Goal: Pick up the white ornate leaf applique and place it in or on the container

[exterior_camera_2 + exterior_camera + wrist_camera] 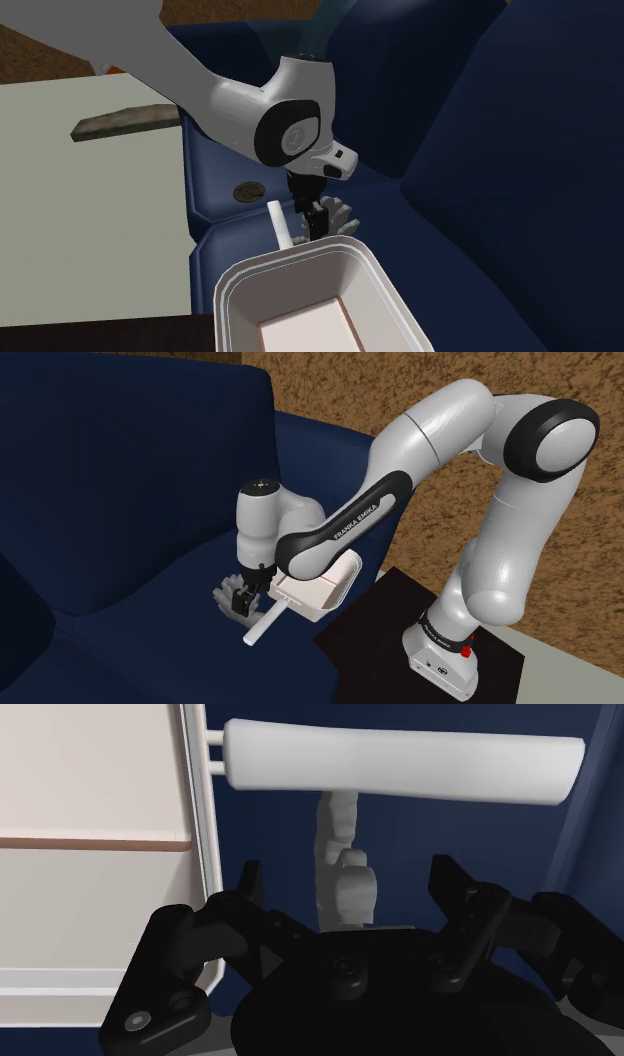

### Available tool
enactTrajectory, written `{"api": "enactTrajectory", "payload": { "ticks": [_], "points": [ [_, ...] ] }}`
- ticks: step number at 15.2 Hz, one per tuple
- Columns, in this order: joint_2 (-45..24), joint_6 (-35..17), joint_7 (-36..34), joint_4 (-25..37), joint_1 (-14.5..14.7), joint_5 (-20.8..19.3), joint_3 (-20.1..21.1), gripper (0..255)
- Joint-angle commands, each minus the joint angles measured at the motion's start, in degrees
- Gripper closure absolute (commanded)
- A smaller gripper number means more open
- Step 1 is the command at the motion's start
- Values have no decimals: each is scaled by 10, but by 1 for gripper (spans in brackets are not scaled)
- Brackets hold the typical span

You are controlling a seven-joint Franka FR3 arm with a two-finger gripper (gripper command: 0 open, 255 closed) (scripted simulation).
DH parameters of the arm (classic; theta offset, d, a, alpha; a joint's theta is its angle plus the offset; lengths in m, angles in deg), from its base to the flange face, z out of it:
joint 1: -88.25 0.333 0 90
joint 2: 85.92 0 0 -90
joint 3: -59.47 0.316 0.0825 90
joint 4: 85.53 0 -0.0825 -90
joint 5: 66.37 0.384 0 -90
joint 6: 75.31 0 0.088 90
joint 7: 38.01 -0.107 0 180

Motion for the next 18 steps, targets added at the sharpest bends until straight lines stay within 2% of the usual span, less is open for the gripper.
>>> {"api": "enactTrajectory", "payload": {
  "ticks": [1, 4, 5, 14, 18],
  "points": [
    [0, -1, 0, 0, 0, 0, 0, 0],
    [0, 0, 0, 0, 0, 0, 0, 0],
    [0, 0, 0, 0, 0, 0, 0, 255],
    [0, -1, 0, 0, 0, 0, 0, 255],
    [24, 27, 12, 6, -4, 18, 5, 255]
  ]
}}
